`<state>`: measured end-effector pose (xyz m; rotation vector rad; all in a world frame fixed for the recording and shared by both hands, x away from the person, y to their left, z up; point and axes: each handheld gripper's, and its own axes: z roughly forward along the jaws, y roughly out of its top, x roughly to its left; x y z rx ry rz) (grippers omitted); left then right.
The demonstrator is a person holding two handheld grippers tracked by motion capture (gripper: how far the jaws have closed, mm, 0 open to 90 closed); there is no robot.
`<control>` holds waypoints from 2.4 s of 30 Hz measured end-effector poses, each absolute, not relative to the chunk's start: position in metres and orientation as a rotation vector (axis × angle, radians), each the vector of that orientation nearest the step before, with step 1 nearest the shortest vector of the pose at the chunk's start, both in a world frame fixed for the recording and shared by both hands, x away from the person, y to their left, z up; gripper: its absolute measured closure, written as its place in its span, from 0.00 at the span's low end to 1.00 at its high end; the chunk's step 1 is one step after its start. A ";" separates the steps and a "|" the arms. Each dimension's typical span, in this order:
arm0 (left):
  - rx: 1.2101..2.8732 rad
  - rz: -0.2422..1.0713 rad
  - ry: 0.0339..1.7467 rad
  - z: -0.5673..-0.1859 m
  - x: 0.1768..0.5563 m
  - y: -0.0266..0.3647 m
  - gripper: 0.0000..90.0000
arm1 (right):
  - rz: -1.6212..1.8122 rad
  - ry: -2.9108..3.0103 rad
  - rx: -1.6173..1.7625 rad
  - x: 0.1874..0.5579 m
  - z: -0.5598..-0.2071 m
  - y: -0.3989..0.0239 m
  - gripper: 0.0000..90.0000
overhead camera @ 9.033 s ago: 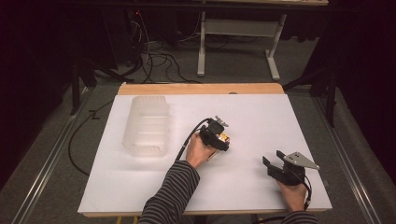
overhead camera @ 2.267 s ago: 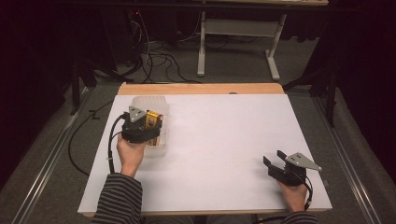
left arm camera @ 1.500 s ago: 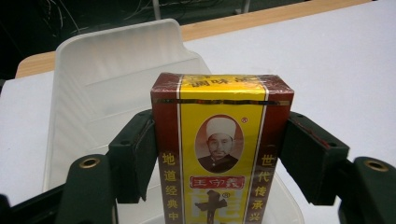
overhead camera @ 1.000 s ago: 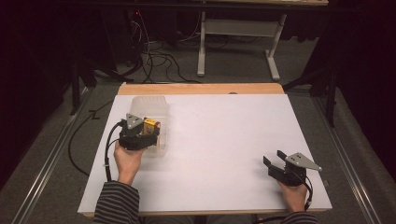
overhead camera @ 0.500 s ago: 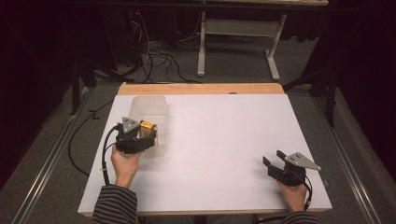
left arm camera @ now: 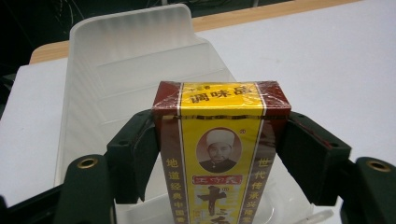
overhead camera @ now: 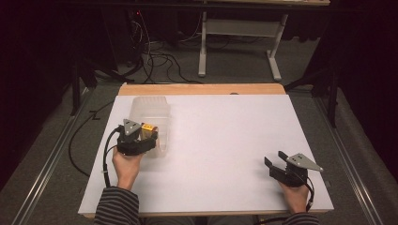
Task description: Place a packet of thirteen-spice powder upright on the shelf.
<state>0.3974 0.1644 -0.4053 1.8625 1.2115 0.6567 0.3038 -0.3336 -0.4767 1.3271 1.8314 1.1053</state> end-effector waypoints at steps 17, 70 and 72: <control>1.887 0.629 1.249 -0.402 0.389 0.164 0.35 | 1.102 1.834 1.329 0.304 -0.477 -0.333 0.40; 1.847 0.574 0.971 -0.375 0.359 0.110 0.24 | 1.098 1.849 1.363 0.307 -0.477 -0.334 0.40; 1.855 0.556 0.951 -0.376 0.357 0.103 0.25 | 1.102 1.844 1.357 0.307 -0.477 -0.335 0.40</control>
